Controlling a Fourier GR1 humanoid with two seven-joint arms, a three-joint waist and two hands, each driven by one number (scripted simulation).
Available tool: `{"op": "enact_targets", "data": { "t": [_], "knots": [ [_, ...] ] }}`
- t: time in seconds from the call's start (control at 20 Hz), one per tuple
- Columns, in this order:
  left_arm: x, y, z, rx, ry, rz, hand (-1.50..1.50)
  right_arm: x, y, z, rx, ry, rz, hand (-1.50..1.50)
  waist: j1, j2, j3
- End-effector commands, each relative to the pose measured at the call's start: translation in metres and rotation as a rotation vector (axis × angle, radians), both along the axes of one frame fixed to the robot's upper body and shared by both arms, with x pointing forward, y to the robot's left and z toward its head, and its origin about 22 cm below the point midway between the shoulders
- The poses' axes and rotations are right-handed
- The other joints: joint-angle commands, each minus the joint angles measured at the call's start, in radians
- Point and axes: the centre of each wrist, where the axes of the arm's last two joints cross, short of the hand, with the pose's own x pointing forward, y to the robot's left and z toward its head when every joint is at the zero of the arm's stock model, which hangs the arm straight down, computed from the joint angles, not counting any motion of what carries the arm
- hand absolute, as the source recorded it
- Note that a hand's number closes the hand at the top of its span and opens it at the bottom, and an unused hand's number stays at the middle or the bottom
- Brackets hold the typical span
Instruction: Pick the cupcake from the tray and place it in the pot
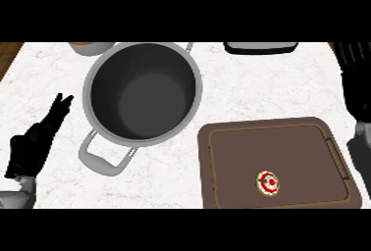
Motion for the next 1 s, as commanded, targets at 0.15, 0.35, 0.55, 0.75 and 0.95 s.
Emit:
{"op": "enact_targets", "data": {
  "t": [0.15, 0.35, 0.55, 0.75, 0.95],
  "knots": [
    [-0.02, 0.027, -0.004, 0.022, 0.008, 0.17, 0.0, -0.062, -0.048, -0.097, 0.072, 0.458, -0.399, 1.5, -0.024, -0.036, 0.006],
    [-0.032, 0.035, -0.02, 0.01, 0.069, 0.248, 0.0, -0.108, -0.125, -0.122, -0.499, 0.519, -0.704, -1.5, -0.074, -0.023, -0.014],
    [-0.036, 0.041, -0.016, -0.014, 0.09, 0.264, 0.0, -0.158, -0.075, -0.15, -0.532, 0.333, -0.744, -1.5, -0.065, -0.043, 0.001],
    [-0.039, 0.03, -0.014, -0.025, 0.064, 0.227, 0.0, -0.213, -0.029, -0.143, -0.463, 0.335, -0.782, -1.5, -0.02, -0.032, 0.002],
    [-0.038, 0.031, -0.014, 0.001, 0.062, 0.205, 0.0, -0.254, -0.007, -0.125, -0.519, 0.482, -0.718, -1.5, 0.009, -0.021, 0.001]
  ]
}}
